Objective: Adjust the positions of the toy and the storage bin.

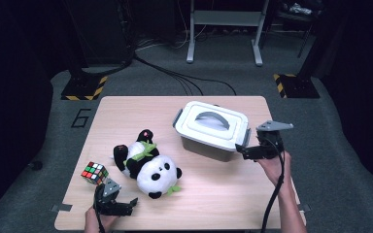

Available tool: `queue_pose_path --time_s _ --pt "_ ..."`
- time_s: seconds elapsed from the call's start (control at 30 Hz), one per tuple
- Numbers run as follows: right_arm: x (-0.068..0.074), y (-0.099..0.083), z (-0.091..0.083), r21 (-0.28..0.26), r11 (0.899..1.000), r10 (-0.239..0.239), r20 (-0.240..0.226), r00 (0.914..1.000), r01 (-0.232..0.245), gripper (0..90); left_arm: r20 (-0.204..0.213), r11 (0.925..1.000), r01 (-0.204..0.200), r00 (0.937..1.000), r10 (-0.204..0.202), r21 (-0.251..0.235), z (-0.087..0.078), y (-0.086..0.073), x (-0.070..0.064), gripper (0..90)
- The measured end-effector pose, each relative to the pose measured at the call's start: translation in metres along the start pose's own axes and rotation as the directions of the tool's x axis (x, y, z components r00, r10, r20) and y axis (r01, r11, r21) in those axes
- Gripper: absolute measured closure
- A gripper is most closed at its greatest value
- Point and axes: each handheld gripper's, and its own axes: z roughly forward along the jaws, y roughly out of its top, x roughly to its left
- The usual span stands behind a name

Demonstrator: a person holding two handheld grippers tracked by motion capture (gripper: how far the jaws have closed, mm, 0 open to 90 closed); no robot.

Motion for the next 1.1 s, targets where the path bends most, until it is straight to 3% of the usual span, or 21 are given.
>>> queue_pose_path --time_s 0.2,0.43,0.67,0.9,1.1 --pt "0.003 0.023 0.029 0.046 0.998 -0.05 -0.045 0.9977 0.052 0.2 0.001 1.0 -0.005 1.0 0.005 0.001 0.0 0.0 0.0 0.0" --pt "-0.001 0.043 0.058 0.084 0.993 -0.073 -0.085 0.9937 0.08 8.1 0.001 1.0 -0.005 1.0 0.005 0.0 0.0 0.0 0.0 0.0" --pt "-0.004 0.057 0.076 0.1 0.988 -0.108 -0.121 0.9868 0.12 26.7 0.003 0.9999 -0.014 0.9999 0.014 0.005 0.0 0.0 0.001 0.0" --pt "-0.011 0.062 0.083 0.111 0.988 -0.087 -0.135 0.9871 0.102 50.7 0.0 0.9999 -0.014 0.9999 0.014 0.002 0.0 0.0 0.001 0.0" --pt "-0.014 0.06 0.086 0.12 0.986 -0.096 -0.128 0.9871 0.112 63.3 0.002 0.9999 -0.014 0.9999 0.014 0.003 0.0 0.0 0.001 0.0"
